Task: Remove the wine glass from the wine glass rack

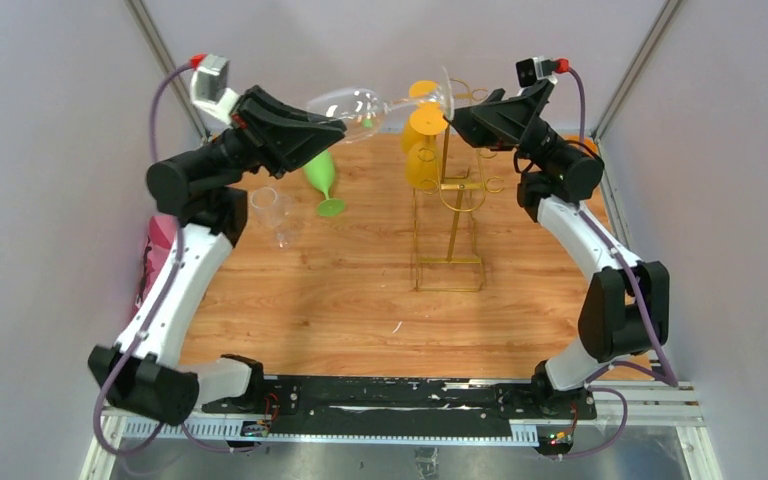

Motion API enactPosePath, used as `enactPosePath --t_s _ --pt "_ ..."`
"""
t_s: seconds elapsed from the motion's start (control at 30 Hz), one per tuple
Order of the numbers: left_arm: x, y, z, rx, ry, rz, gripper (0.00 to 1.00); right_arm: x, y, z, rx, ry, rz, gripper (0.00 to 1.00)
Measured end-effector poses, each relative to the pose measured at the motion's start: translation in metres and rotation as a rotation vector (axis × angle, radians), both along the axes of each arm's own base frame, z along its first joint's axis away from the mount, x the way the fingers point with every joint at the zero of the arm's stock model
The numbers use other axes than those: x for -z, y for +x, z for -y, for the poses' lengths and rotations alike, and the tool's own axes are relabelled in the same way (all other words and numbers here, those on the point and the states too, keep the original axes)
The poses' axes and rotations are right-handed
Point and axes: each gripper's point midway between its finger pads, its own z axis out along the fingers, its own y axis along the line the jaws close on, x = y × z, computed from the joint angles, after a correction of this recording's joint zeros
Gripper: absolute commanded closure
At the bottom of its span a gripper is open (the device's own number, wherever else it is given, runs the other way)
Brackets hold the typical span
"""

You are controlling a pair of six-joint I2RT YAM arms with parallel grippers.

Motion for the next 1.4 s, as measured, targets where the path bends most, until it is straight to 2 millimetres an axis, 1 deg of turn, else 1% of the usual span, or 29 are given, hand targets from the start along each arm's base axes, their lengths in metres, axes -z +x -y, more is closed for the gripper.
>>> enactPosePath --t_s 0.07,0.13,0.23,0.33,0.37,0.4,0.43,0.47,0.5,0.53,0.57,0.6,0.63,0.7,0.77,0.8,0.87,0.9,0.93,1.0,1.07,1.1,1.13,1.2,1.27,1.3,1.4 --pt "-0.010 -0.007 -0.015 -0.097 -0.004 0.031 1.00 -0.001 -0.002 0.001 0.006 -0.005 0.009 0.19" --pt "-0.021 -0.011 -0.030 -0.209 -0.010 0.063 1.00 -0.005 -0.006 0.005 0.015 -0.010 0.023 0.19" --pt "-0.036 -0.011 -0.046 -0.373 0.002 0.063 1.00 -0.013 -0.013 0.015 0.042 -0.011 0.054 0.19" --pt "-0.059 0.002 -0.069 -0.602 0.033 -0.004 1.00 -0.019 -0.018 0.035 0.107 -0.009 0.079 0.19" --pt "-0.066 0.012 -0.082 -0.716 0.049 -0.051 1.00 -0.020 -0.018 0.042 0.132 -0.009 0.082 0.19" --pt "-0.067 0.020 -0.097 -0.825 0.066 -0.092 1.00 -0.020 -0.018 0.047 0.151 -0.009 0.085 0.19" --pt "-0.063 0.028 -0.109 -0.913 0.094 -0.137 1.00 -0.020 -0.017 0.054 0.177 -0.011 0.086 0.19" --pt "-0.051 0.038 -0.128 -1.034 0.140 -0.202 1.00 -0.020 -0.016 0.060 0.198 -0.012 0.088 0.19" --pt "-0.037 0.043 -0.143 -1.128 0.190 -0.258 1.00 -0.020 -0.015 0.064 0.214 -0.015 0.090 0.19" --pt "-0.020 0.047 -0.158 -1.211 0.246 -0.316 1.00 -0.020 -0.013 0.067 0.226 -0.017 0.091 0.19" --pt "0.002 0.051 -0.170 -1.278 0.315 -0.377 1.00 -0.020 -0.012 0.070 0.235 -0.019 0.090 0.19" --pt "0.021 0.053 -0.178 -1.320 0.379 -0.426 1.00 -0.019 -0.011 0.070 0.238 -0.021 0.086 0.19" --pt "0.046 0.056 -0.186 -1.353 0.460 -0.482 1.00 -0.017 -0.009 0.071 0.242 -0.025 0.081 0.19" --pt "0.098 0.059 -0.196 -1.382 0.632 -0.599 1.00 -0.012 -0.007 0.070 0.239 -0.039 0.070 0.20" --pt "0.141 0.059 -0.201 -1.375 0.784 -0.699 1.00 -0.006 -0.004 0.070 0.240 -0.045 0.054 0.21" --pt "0.161 0.059 -0.202 -1.364 0.852 -0.744 1.00 -0.003 -0.001 0.070 0.241 -0.048 0.045 0.21" --pt "0.189 0.056 -0.204 -1.339 0.953 -0.809 1.00 0.004 0.003 0.070 0.239 -0.054 0.026 0.21" --pt "0.199 0.051 -0.207 -1.338 0.996 -0.836 1.00 0.007 0.006 0.070 0.238 -0.057 0.015 0.21" --pt "0.205 0.046 -0.211 -1.349 1.027 -0.855 1.00 0.011 0.008 0.069 0.236 -0.063 0.004 0.21" --pt "0.205 0.035 -0.225 -1.413 1.055 -0.863 1.00 0.016 0.012 0.069 0.235 -0.071 -0.013 0.21" --pt "0.197 0.026 -0.238 -1.487 1.052 -0.857 1.00 0.018 0.013 0.069 0.235 -0.076 -0.019 0.21" --pt "0.191 0.022 -0.244 -1.526 1.042 -0.851 1.00 0.018 0.013 0.069 0.235 -0.076 -0.020 0.21" --pt "0.181 0.019 -0.255 -1.597 1.021 -0.845 1.00 0.018 0.013 0.069 0.235 -0.076 -0.020 0.21" --pt "0.178 0.019 -0.260 -1.632 1.016 -0.848 1.00 0.019 0.013 0.069 0.235 -0.076 -0.019 0.21" --pt "0.175 0.023 -0.265 -1.666 1.020 -0.857 1.00 0.019 0.014 0.069 0.236 -0.077 -0.020 0.22" --pt "0.175 0.030 -0.264 -1.667 1.028 -0.865 1.00 0.020 0.015 0.069 0.237 -0.078 -0.021 0.22" --pt "0.182 0.067 -0.257 -1.641 1.041 -0.897 1.00 0.025 0.021 0.069 0.235 -0.082 -0.037 0.23"
